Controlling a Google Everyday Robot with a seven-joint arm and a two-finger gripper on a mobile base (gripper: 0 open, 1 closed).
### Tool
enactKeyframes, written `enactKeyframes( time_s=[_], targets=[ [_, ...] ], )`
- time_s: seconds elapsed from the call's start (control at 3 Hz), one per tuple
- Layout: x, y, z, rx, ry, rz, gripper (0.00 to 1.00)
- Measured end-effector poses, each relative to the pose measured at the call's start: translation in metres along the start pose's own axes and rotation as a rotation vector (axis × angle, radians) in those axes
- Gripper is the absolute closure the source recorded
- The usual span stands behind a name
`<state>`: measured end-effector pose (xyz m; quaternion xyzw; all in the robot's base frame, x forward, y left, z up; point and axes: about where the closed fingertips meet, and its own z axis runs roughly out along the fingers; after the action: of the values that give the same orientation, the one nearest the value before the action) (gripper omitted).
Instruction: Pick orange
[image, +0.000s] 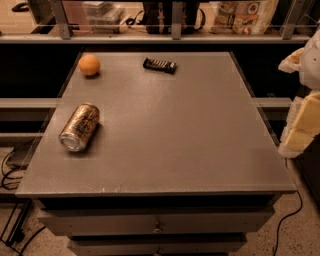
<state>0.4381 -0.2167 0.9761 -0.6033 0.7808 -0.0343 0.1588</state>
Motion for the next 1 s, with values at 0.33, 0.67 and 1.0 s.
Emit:
enactKeyframes(
  time_s=[0.33,0.67,1.0],
  targets=[
    [0.0,0.0,0.0,0.0,0.0,0.0,0.0],
    [-0.006,-0.015,0.01,-0.006,-0.096,0.007,0.0],
    [-0.023,-0.045,0.031,-0.007,-0.305,0.07,0.0]
  ],
)
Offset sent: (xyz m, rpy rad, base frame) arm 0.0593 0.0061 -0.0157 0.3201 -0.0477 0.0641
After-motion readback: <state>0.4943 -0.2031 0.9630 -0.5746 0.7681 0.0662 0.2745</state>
